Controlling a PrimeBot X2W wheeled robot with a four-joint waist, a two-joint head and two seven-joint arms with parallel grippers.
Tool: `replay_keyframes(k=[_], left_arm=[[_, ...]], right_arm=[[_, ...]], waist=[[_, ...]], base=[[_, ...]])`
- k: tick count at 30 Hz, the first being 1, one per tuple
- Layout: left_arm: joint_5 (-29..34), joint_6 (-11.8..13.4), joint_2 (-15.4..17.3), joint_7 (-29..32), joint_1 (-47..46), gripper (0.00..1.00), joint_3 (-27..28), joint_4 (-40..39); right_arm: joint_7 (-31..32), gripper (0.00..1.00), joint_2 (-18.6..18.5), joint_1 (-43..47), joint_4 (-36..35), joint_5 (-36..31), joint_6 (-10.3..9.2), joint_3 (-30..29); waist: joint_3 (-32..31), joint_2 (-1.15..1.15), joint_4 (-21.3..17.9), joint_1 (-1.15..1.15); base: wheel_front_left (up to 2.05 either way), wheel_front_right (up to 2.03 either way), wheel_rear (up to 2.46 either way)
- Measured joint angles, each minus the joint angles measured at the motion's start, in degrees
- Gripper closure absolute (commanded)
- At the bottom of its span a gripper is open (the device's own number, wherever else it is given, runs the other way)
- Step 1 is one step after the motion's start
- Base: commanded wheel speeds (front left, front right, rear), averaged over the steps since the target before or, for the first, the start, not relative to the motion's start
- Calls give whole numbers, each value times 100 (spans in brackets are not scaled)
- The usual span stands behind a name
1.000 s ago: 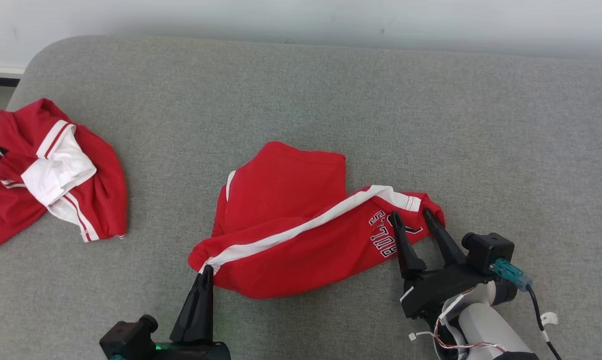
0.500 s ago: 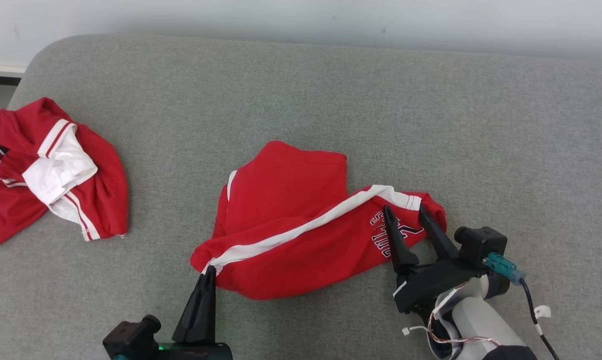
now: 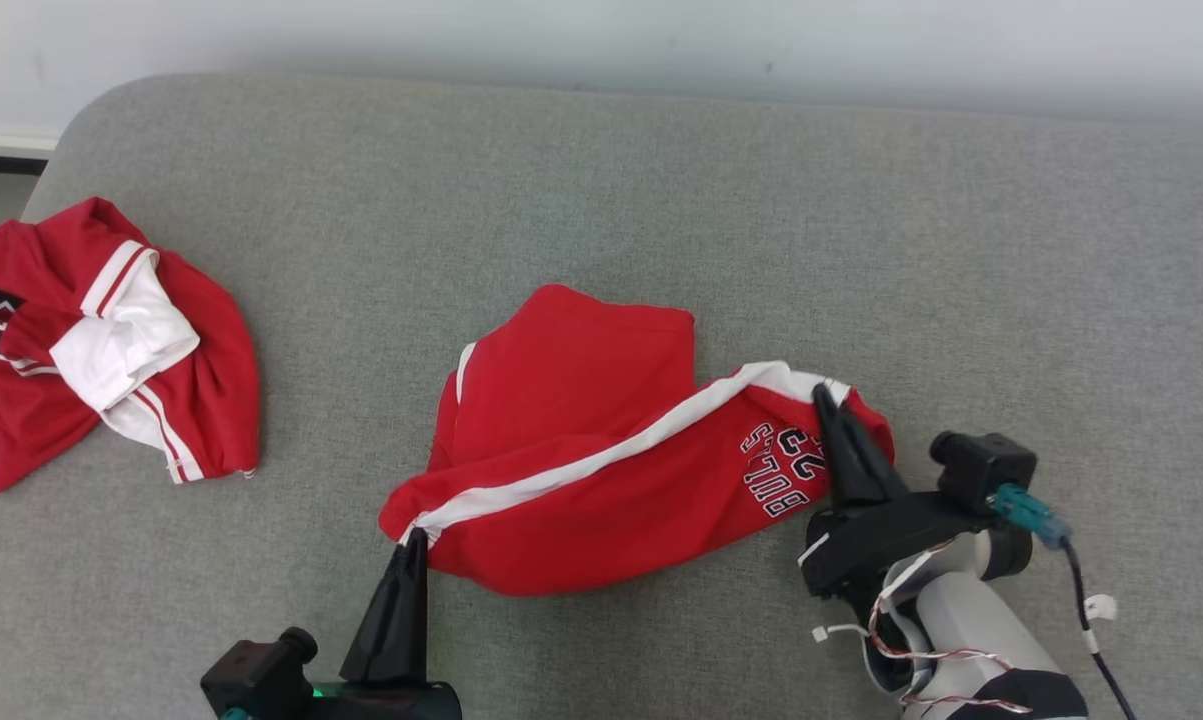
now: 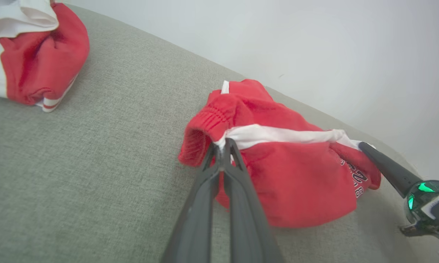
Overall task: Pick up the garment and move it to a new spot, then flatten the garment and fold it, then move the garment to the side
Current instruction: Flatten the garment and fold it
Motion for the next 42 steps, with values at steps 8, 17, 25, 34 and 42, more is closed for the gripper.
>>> replay_keyframes(k=[8, 17, 25, 34, 42], left_arm=[[569, -1, -2, 0, -327, 100, 182, -401], [753, -8, 954, 0, -1423, 100, -2, -517], [370, -11, 2198, -1, -2921, 100, -547, -96], [189, -12, 2674, 1, -4233, 100, -1040, 349], [434, 18, 2529, 1, -5492, 100, -1378, 1048]], right_arm=[[0, 100, 60, 33, -760, 23, 0, -466], [0, 100, -51, -310, -1550, -1, 0, -592], [-1, 100, -502, -1245, -1835, 4, 0, -336], [-1, 100, -866, -2424, -1446, -33, 0, 25], [-1, 100, -1150, -3600, -861, -169, 1, 45]], waist=[[-287, 0, -134, 0], [-734, 0, -454, -1], [-1067, 0, -971, -1], [-932, 0, -1482, -1], [-219, 0, -1652, 0]], base=[[0, 0, 0], [0, 0, 0], [0, 0, 0], [0, 0, 0], [0, 0, 0]])
